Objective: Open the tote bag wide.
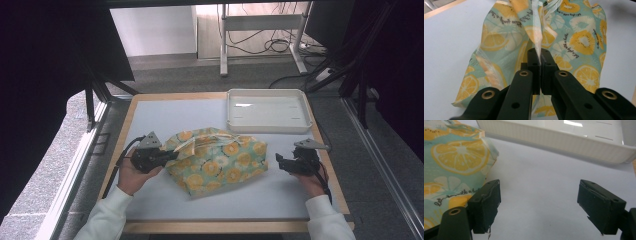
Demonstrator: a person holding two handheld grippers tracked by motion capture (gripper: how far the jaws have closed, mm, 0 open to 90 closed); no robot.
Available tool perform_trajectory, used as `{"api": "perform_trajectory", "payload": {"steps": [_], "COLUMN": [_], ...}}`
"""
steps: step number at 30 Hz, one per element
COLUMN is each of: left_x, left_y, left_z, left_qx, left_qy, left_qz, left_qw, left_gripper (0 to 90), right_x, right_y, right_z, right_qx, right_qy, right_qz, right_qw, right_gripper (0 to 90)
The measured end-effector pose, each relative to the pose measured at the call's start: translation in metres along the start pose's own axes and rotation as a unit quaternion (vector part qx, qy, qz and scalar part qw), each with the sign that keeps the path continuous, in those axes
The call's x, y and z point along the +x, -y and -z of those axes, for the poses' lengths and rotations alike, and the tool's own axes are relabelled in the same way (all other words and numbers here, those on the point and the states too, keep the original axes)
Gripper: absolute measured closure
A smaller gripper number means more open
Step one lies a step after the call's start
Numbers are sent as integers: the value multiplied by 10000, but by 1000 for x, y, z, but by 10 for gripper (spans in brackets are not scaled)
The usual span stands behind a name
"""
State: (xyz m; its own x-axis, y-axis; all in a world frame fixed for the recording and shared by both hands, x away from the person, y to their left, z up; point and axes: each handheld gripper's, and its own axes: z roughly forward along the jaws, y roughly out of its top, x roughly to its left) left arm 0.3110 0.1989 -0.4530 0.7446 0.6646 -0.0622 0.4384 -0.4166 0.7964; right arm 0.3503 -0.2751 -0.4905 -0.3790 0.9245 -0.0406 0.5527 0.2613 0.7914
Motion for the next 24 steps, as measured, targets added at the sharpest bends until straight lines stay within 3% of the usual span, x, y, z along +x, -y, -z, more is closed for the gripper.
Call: {"api": "perform_trajectory", "payload": {"steps": [9,18,24], "left_x": [2,2,3], "left_y": [0,0,-1], "left_z": [1,2,9], "left_qx": [-53,-91,-267], "left_qy": [57,120,253], "left_qz": [56,56,144], "left_qw": [10000,9999,9992], "left_gripper": [898,900,900], "right_x": [6,25,38], "right_y": [-17,-37,-49], "right_z": [12,7,-1], "right_qx": [-210,-337,-355], "right_qy": [-103,-435,-609], "right_qz": [201,387,550], "right_qw": [9995,9977,9960], "right_gripper": [232,250,253]}}
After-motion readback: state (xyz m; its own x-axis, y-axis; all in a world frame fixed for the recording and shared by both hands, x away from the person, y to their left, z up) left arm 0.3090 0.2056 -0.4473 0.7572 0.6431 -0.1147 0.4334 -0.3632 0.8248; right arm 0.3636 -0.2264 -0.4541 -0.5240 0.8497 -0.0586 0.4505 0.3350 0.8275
